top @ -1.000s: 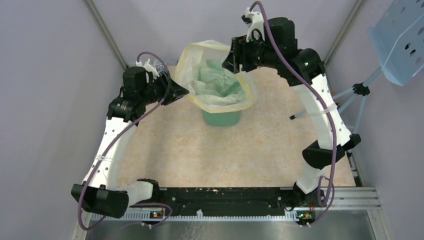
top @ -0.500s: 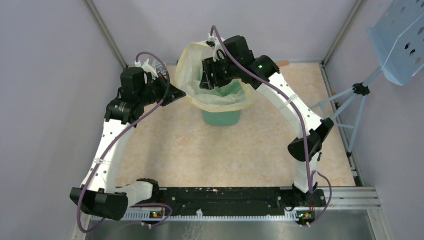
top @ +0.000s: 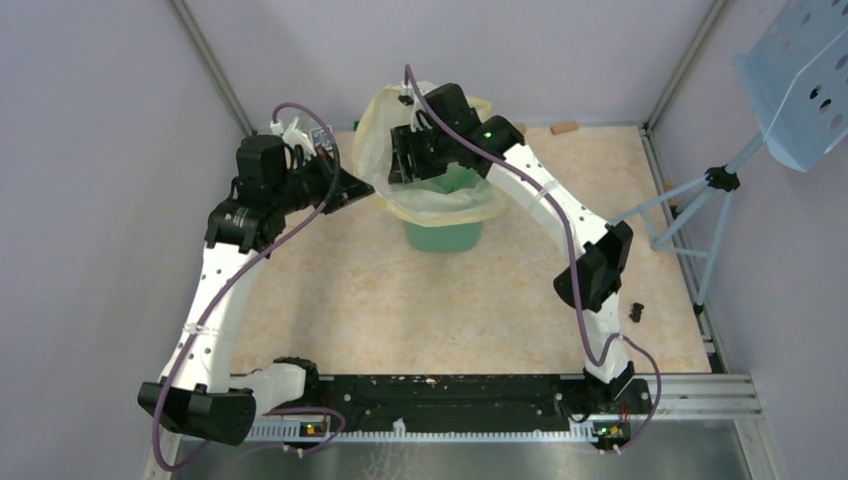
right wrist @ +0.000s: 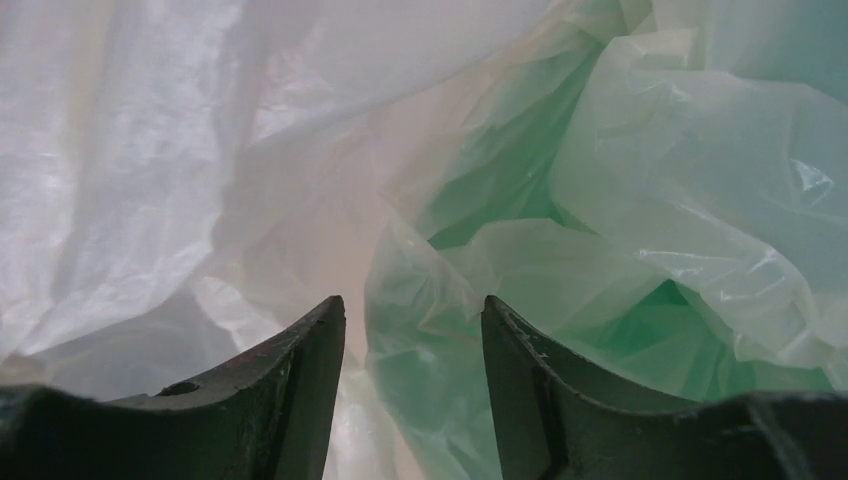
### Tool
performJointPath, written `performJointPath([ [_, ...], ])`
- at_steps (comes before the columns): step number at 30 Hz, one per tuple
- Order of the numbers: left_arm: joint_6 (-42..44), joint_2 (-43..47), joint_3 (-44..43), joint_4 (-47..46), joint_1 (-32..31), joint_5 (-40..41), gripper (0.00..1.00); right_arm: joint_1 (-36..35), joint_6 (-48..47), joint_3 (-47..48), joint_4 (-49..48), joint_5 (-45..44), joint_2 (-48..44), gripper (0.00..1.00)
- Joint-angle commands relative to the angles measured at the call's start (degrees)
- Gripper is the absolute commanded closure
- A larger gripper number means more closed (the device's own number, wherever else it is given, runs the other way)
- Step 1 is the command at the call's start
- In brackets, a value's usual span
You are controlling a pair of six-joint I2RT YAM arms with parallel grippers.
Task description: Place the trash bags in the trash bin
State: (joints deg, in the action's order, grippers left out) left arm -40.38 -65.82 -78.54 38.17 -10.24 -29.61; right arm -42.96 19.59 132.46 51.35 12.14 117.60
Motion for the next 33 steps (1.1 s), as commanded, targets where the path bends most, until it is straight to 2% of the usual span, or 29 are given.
performJointPath([
  [1,1.5,2.3,-2.4,-1.2,0.0,-0.9,1.00,0.0,1.3,3.1,-2.2,1.9,1.2,0.53],
  [2,1.7,2.2,-2.7,-1.1,0.0,-0.7,1.00,-0.1,1.6,3.2,-2.5,2.3,1.1,0.66],
  [4,1.8,2.2,-3.4,-0.9,0.0,-0.4,1.00,-0.1,1.9,3.6,-2.6,2.2,0.8,0.79],
  [8,2.3,1.2,-4.9,0.0,0.0,-0.4,1.00,0.1,1.4,3.6,-1.9,1.4,-0.3,0.85],
  [13,3.0,-0.3,-8.1,0.7,0.0,-0.3,1.00,1.5,1.7,3.4,-0.9,1.5,-1.7,1.00],
  [22,3.6,-4.2,-12.9,0.8,0.0,-1.7,1.00,7.5,2.4,3.9,1.1,-0.8,-3.2,1.00],
  [27,3.7,-6.5,-16.5,0.4,0.0,-2.7,1.00,8.8,-0.7,3.4,3.3,-3.7,-3.3,1.00],
  [33,2.8,-7.5,-13.3,-3.4,0.0,-4.2,1.00,8.0,-5.6,-1.0,3.0,-9.9,-2.6,1.00],
])
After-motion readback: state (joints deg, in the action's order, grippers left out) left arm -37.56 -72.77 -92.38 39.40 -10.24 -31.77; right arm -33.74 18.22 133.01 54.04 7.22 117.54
